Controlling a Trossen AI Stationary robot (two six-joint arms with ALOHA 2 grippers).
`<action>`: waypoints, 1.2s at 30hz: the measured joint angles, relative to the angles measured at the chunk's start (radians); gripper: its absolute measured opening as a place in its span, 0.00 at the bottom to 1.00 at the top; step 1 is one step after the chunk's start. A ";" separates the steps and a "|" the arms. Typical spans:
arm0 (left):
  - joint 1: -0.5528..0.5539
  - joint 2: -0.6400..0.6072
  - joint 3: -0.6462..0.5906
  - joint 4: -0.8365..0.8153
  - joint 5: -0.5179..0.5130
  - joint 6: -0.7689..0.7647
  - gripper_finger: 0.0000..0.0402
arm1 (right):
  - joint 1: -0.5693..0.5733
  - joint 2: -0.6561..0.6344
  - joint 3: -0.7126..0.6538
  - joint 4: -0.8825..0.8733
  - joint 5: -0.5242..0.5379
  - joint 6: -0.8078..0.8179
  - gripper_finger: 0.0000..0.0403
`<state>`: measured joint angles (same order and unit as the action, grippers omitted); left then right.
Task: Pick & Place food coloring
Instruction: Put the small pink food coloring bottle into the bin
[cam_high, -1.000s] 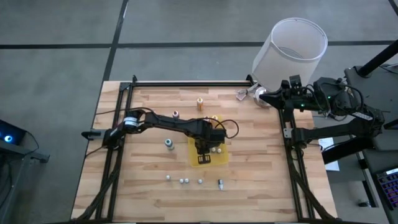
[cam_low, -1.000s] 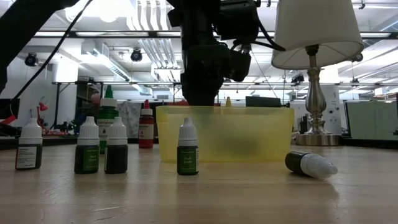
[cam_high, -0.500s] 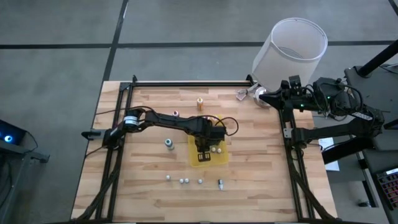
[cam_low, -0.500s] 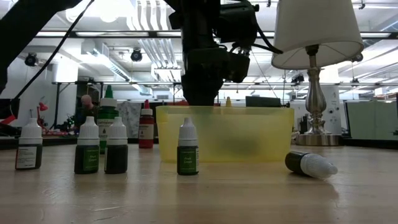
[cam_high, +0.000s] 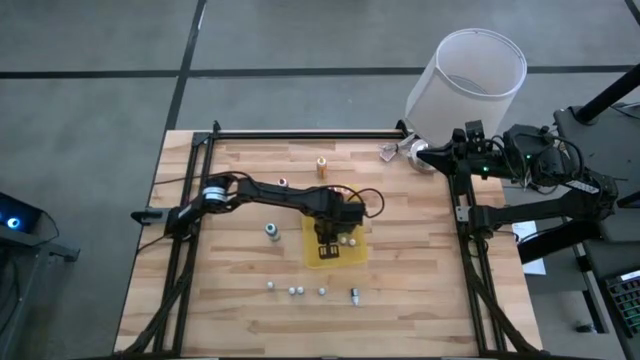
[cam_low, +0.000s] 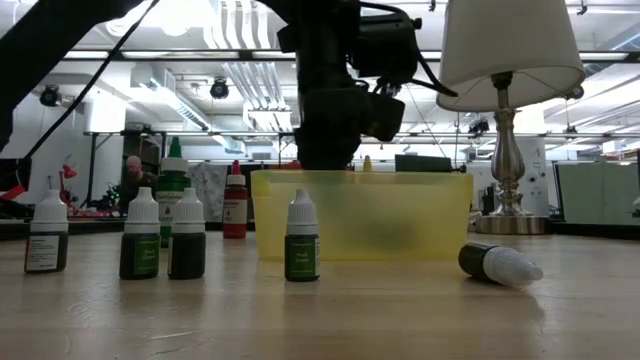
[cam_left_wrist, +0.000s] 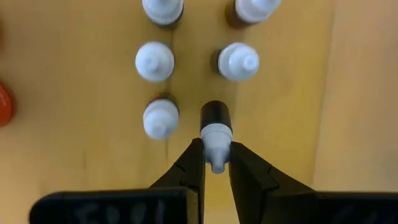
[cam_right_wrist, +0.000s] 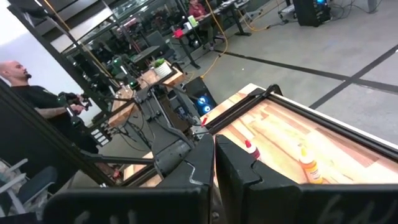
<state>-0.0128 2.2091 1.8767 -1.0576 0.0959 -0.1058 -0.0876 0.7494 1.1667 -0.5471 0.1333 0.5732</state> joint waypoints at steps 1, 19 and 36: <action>0.000 0.001 0.008 0.001 0.000 0.002 0.07 | 0.000 0.000 0.000 0.000 0.000 0.000 0.02; 0.000 0.002 0.054 -0.139 -0.007 0.006 0.07 | 0.000 0.000 0.000 -0.003 -0.002 -0.001 0.02; 0.038 0.029 0.053 -0.155 -0.044 0.005 0.07 | 0.000 0.000 0.000 -0.003 -0.002 0.002 0.02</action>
<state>0.0253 2.2383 1.9301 -1.2129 0.0516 -0.1010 -0.0875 0.7498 1.1667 -0.5499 0.1310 0.5750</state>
